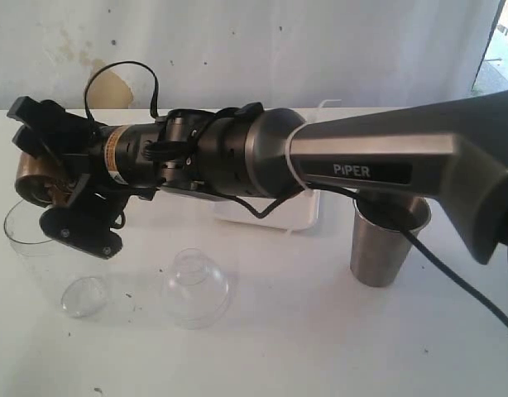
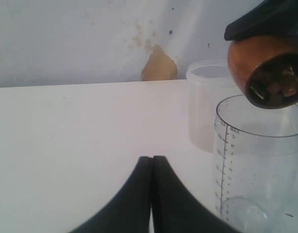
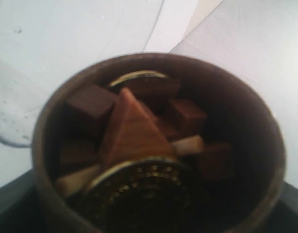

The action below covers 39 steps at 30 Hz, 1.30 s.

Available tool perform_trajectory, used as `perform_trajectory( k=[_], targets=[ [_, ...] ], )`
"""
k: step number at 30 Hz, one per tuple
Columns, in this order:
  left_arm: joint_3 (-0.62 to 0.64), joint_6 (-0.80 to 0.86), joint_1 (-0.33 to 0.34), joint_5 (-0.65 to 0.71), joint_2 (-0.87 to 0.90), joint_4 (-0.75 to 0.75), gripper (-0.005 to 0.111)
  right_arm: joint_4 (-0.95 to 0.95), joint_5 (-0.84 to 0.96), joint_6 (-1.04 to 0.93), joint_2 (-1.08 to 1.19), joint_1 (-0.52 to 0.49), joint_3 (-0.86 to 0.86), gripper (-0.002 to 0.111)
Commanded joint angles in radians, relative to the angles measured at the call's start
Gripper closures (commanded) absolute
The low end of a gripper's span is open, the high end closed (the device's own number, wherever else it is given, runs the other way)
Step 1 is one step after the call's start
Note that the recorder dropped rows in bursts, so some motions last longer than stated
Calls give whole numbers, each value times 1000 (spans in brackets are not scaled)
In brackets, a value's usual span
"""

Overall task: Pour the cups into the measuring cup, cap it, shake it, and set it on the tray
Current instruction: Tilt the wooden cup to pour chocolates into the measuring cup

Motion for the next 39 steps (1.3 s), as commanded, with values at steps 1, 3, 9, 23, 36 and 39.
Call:
perform_trajectory(
  k=[1, 3, 9, 23, 36, 39],
  targets=[
    [0, -4, -1, -6, -5, -3, 107, 3, -27, -4, -9, 0, -6, 108],
    [0, -4, -1, -6, -5, -3, 107, 7, -27, -4, -9, 0, -10, 108],
    [0, -4, -1, -6, -5, -3, 107, 64, -27, 46, -1, 0, -52, 108],
    [0, -4, -1, -6, -5, -3, 107, 78, -32, 21, 13, 9, -77, 108],
    [0, -4, -1, -6, -5, -3, 107, 78, -28, -66, 25, 17, -77, 108],
    [0, -4, -1, -6, -5, -3, 107, 78, -26, -139, 25, 17, -77, 108]
  ],
)
